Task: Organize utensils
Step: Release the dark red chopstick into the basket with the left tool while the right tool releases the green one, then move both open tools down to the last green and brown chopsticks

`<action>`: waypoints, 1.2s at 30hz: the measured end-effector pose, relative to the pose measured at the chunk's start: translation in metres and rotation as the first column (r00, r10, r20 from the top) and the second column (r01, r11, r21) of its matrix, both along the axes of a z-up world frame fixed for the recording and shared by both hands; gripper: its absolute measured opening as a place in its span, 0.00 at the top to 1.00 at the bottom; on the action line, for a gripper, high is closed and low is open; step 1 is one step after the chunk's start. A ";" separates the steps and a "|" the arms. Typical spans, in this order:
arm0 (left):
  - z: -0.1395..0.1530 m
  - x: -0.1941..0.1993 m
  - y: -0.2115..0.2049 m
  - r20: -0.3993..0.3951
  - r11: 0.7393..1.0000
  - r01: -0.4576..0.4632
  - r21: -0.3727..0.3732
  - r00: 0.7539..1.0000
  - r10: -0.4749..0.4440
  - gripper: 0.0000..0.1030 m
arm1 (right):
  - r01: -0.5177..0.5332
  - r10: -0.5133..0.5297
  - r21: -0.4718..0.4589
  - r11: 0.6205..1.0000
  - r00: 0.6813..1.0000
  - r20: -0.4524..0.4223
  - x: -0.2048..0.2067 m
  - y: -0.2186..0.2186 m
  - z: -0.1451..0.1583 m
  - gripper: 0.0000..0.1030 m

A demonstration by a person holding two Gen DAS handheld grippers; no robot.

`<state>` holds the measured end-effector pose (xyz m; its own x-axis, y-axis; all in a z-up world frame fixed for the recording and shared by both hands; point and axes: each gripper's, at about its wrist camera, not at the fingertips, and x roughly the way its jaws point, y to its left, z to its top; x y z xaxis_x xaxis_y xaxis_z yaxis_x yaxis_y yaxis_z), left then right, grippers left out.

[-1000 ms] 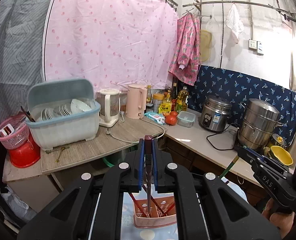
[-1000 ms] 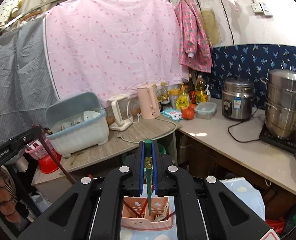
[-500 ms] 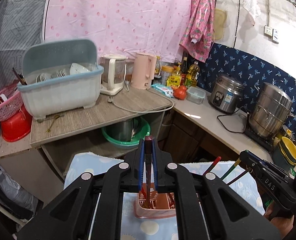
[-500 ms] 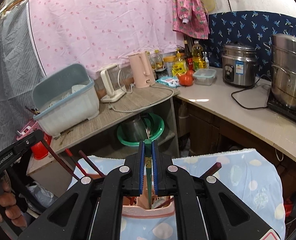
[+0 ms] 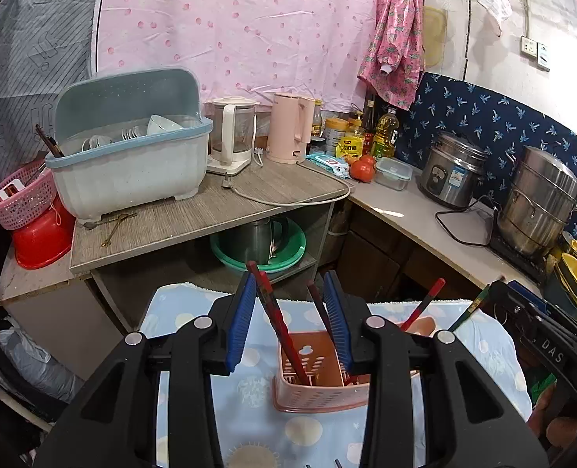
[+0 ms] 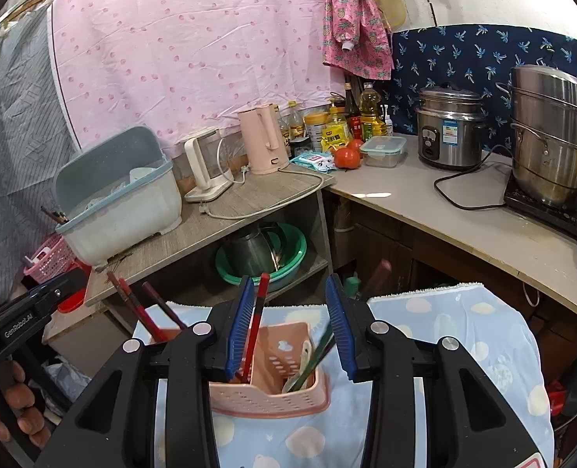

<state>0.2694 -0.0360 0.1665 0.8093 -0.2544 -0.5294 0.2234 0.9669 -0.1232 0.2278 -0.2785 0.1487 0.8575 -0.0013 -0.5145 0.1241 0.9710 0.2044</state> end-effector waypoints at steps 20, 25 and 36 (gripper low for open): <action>-0.019 -0.061 0.005 -0.041 0.999 0.019 0.028 0.999 -0.018 0.64 | -0.063 0.063 -0.004 0.998 0.997 -0.044 -0.072 0.028 -0.021 0.64; -0.043 -0.083 0.007 -0.093 0.999 0.031 0.032 0.995 -0.028 0.64 | -0.074 0.075 0.005 0.997 0.994 -0.082 -0.100 0.033 -0.039 0.64; -0.112 -0.135 0.017 -0.247 0.998 0.036 0.045 0.969 -0.023 0.64 | -0.096 0.083 -0.056 0.994 0.977 -0.196 -0.159 0.055 -0.095 0.64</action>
<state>0.1349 -0.0188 0.0541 0.6450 -0.2452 -0.7238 0.2205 0.9666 -0.1309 0.0691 -0.2234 0.0534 0.7398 0.0323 -0.6720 0.0675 0.9903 0.1218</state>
